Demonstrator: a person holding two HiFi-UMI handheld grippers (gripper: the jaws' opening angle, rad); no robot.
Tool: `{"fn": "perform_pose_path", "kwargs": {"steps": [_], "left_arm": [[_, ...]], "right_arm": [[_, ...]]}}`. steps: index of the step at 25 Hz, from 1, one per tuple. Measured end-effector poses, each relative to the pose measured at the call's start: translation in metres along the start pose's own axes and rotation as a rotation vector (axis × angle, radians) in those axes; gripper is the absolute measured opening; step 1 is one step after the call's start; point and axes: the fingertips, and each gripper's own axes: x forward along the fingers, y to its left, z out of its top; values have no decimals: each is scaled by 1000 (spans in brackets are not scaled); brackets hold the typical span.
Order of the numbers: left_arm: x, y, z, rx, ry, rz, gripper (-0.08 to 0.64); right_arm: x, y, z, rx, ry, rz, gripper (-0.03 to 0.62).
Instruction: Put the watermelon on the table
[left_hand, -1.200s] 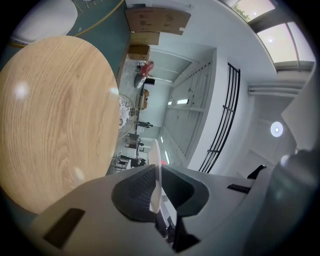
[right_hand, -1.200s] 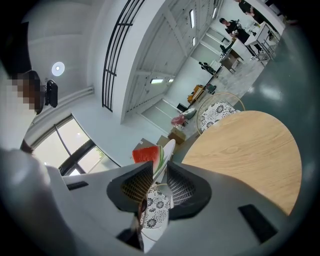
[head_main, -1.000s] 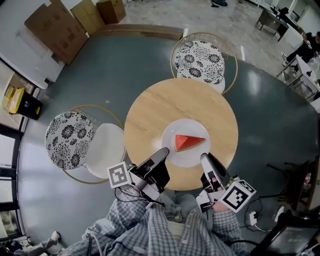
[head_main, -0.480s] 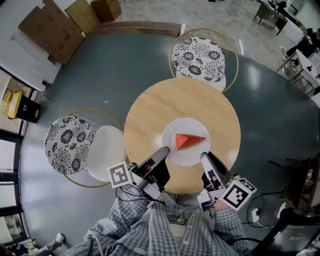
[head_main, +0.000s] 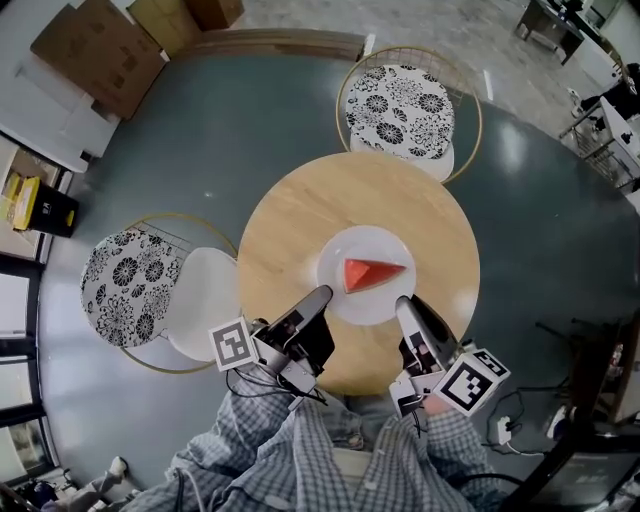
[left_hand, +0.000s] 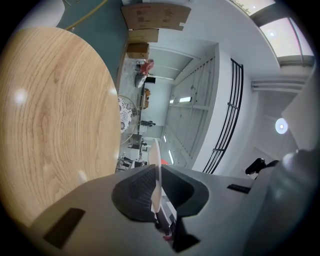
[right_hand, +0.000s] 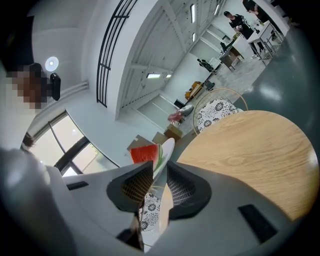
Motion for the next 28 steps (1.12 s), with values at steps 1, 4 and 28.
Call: {"fn": "perform_pose_path", "kwargs": {"steps": [1, 4, 28], "left_arm": [[2, 1, 1, -1, -3, -1, 37], [8, 5, 7, 3, -13, 6, 37], [57, 45, 53, 31, -51, 28, 37]], "right_arm": [[2, -2, 1, 3, 2, 0, 92], [9, -8, 5, 12, 11, -5, 92], [68, -58, 38, 37, 21, -45, 91]]}}
